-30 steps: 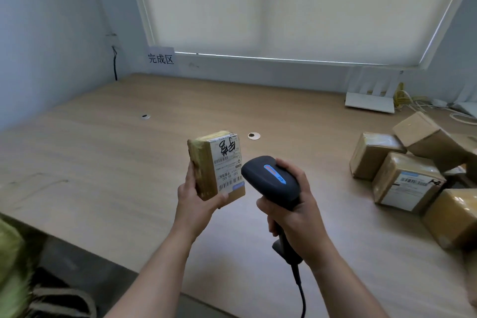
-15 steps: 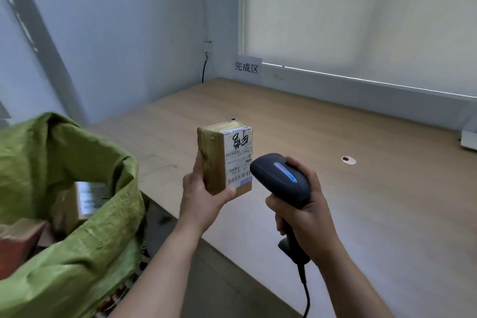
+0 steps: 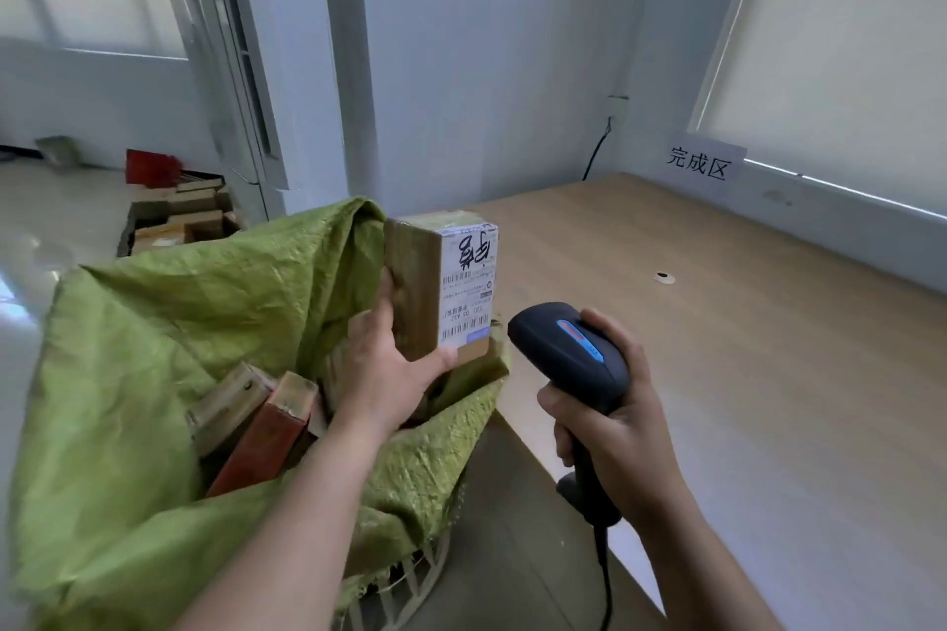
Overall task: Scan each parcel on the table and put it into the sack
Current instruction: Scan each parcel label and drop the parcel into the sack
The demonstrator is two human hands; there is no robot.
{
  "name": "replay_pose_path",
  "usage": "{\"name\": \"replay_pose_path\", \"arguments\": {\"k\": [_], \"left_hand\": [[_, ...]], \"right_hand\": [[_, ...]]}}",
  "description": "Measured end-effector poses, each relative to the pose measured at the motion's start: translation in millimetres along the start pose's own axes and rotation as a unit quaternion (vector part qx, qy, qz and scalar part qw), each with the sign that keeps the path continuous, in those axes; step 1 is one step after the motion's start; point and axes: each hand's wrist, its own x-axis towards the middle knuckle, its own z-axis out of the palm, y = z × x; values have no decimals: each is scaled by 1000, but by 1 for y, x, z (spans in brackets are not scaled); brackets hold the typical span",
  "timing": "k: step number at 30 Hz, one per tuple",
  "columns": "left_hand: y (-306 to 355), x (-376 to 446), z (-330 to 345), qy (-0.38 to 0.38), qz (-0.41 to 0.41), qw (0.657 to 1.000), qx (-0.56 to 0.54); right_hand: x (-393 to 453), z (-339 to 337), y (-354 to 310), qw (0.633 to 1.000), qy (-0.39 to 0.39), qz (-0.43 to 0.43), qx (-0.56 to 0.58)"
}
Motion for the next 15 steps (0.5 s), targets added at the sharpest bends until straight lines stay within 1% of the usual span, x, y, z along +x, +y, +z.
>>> {"name": "replay_pose_path", "arguments": {"k": [3, 9, 15], "left_hand": [[-23, 16, -21, 0, -28, 999, 21], [-68, 52, -55, 2, -79, 990, 119], [-104, 78, -79, -15, -99, 971, 217]], "right_hand": [[16, 25, 12, 1000, -24, 7, 7], [48, 68, 31, 998, -62, 9, 14], [75, 106, 43, 996, -81, 13, 33]]}}
